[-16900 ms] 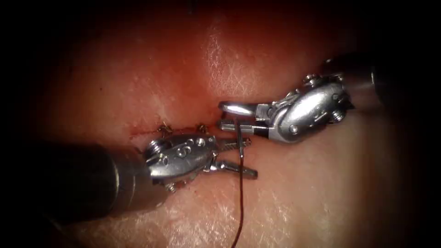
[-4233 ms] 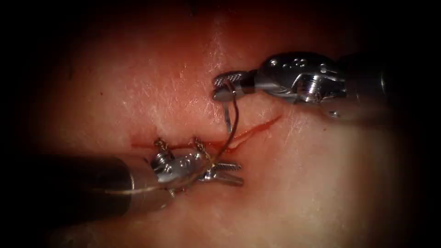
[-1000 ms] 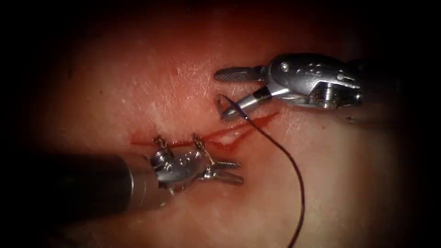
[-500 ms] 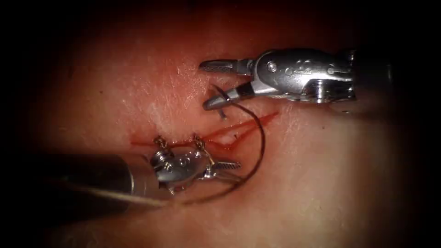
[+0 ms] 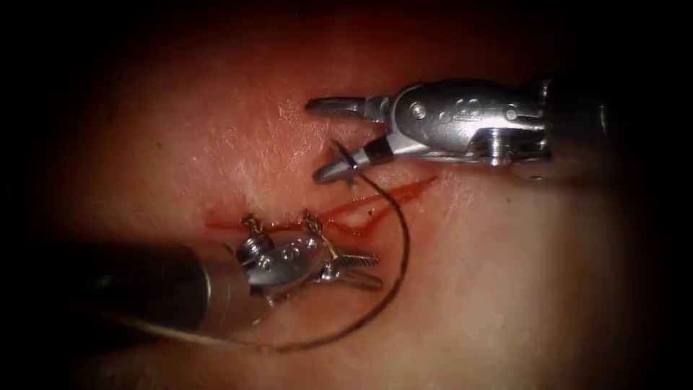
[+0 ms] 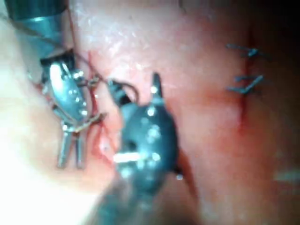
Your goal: Wound Closure
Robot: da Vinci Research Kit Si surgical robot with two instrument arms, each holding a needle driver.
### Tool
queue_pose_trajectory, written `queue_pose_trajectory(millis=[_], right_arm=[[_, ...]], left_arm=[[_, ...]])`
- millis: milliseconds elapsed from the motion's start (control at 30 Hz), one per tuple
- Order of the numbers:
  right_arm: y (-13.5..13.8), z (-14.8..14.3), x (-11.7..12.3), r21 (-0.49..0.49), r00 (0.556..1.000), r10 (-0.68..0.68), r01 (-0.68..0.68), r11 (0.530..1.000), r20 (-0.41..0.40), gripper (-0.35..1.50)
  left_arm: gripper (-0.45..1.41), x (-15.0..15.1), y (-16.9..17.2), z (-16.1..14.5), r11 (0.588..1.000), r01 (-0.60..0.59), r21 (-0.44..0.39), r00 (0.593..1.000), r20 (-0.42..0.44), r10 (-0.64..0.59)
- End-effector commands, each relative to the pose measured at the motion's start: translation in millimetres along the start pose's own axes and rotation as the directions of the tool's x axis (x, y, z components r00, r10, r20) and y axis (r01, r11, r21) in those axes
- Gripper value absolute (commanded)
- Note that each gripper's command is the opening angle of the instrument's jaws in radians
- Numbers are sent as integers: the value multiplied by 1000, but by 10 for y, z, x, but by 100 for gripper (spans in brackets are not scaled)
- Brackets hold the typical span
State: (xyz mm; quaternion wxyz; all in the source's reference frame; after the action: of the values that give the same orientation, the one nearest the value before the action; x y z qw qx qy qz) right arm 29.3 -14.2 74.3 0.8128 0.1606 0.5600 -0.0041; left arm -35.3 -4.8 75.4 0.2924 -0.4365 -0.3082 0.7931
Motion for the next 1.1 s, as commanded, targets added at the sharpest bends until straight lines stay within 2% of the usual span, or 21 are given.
queue_pose_trajectory(millis=[33,100,133,200,233,433,533,700,833,900,933,967,1100], right_arm=[[1,14,-1,-7,1000,1,-1,1000,-8,110],[1,15,-1,1,1000,0,0,1000,-11,103],[0,15,-2,21,1000,-1,2,1000,-19,76],[-1,12,-3,48,999,-4,5,999,-33,-23],[-1,9,-6,49,999,-11,13,999,-37,-35],[-2,0,-11,50,992,117,-119,992,40,-35],[1,-2,-13,44,968,237,-241,969,80,-35],[4,2,-12,39,934,338,-344,938,116,-35],[6,5,-12,29,886,425,-437,899,185,-35],[8,4,-14,24,829,506,-525,851,237,-35],[8,4,-14,24,829,506,-525,851,237,-35],[9,4,-16,22,799,541,-565,825,263,-35],[3,6,-21,17,741,584,-623,782,333,-35]], left_arm=[[29,-4,-1,9,1000,0,-2,1000,0,0],[29,-4,-1,9,1000,0,-2,1000,0,0],[29,-4,-1,9,1000,0,-2,1000,0,0],[29,-4,-1,9,1000,0,-2,1000,0,0],[29,-4,0,9,1000,0,-2,1000,0,0],[29,-4,0,9,1000,1,-2,1000,0,-1],[29,-4,0,9,1000,1,-2,1000,0,-1],[29,-4,0,9,1000,1,-2,1000,0,-1],[29,-4,0,9,1000,1,-3,1000,0,-1],[29,-4,0,9,1000,1,-3,1000,0,-1],[29,-4,0,9,1000,1,-3,1000,0,-1],[29,-4,0,9,1000,1,-3,1000,0,-1],[29,-4,0,9,1000,1,-1,1000,6,-1]])
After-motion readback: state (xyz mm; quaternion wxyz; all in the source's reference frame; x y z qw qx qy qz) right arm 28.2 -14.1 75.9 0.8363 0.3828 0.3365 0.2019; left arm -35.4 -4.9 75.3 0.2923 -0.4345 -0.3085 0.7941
